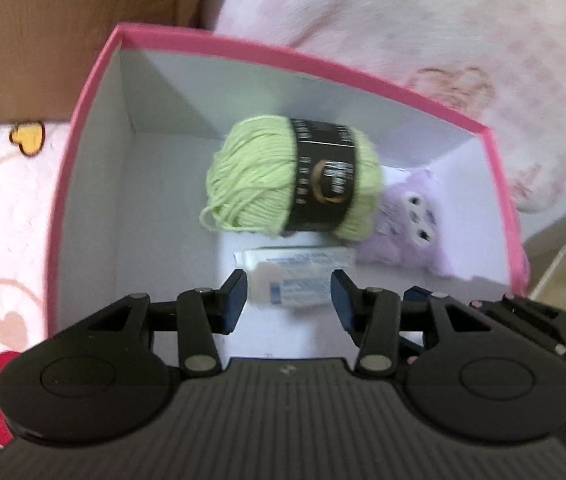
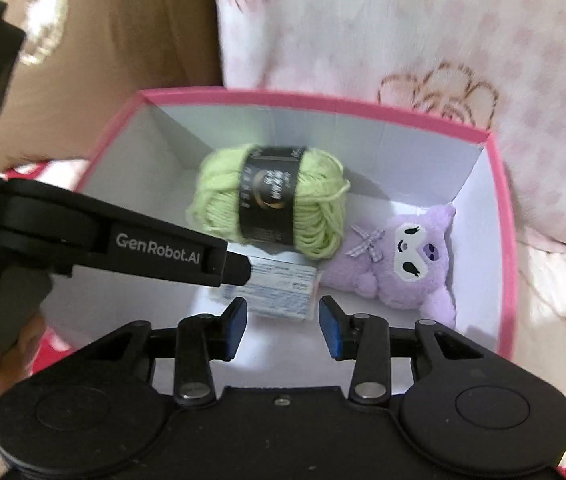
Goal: Organize objects
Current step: 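Withdraw the left tool up from the box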
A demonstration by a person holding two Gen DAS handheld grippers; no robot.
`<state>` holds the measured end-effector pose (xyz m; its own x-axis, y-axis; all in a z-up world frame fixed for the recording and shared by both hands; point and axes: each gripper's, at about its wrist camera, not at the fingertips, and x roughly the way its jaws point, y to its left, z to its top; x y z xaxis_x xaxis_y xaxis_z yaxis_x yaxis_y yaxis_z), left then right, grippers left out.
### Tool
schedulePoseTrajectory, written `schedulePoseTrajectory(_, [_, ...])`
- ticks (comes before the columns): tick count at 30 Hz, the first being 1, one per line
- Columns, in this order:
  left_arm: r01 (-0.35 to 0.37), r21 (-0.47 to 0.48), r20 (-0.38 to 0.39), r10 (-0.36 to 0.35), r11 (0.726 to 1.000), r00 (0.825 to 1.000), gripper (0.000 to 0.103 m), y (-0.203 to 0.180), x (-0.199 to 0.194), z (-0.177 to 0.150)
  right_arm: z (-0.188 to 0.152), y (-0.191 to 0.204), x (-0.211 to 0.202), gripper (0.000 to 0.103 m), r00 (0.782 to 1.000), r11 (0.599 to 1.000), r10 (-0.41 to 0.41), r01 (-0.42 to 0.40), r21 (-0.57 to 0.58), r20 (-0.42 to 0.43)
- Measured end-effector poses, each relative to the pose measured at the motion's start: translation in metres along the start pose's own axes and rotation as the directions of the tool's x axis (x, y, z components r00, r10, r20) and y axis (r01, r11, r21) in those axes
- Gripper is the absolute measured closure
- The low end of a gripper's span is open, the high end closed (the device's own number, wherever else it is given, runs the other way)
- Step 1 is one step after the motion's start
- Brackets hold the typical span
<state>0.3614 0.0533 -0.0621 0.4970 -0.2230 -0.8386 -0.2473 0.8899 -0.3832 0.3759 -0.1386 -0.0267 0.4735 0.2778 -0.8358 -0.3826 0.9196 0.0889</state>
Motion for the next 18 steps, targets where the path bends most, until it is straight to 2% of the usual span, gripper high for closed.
schedulePoseTrajectory(3, [-0.018, 0.073, -0.003, 0.018, 0.997, 1.000, 0.058, -0.011, -0.019, -0.004, -0.005, 0.003, -0.028, 0.058, 0.999, 0.999, 0.017, -0.016, -0.034, 0.028])
schedulePoseTrajectory(7, [-0.073, 0.155, 0.005, 0.073, 0.985, 0.997, 0.053, -0.024, -0.048, -0.010, -0.006, 0.003, -0.058, 0.057, 0.999, 0.999, 0.013, -0.011, -0.048, 0.039])
schedulePoseTrajectory(11, [-0.061, 0.192, -0.035, 0.069, 0.979, 0.997, 0.051, -0.033, -0.076, -0.020, -0.012, 0.005, -0.086, 0.057, 0.998, 0.998, 0.022, -0.019, -0.060, 0.051])
schedulePoseTrajectory(14, [-0.048, 0.218, -0.025, 0.054, 0.975, 0.998, 0.044, -0.039, -0.103, -0.027, -0.017, 0.004, -0.098, 0.057, 0.998, 0.997, 0.029, -0.024, -0.076, 0.056])
schedulePoseTrajectory(18, [-0.035, 0.263, -0.019, 0.042, 0.964, 0.999, 0.042, -0.051, -0.132, -0.047, -0.032, 0.018, -0.125, 0.052, 0.997, 0.993, 0.017, -0.007, -0.117, 0.080])
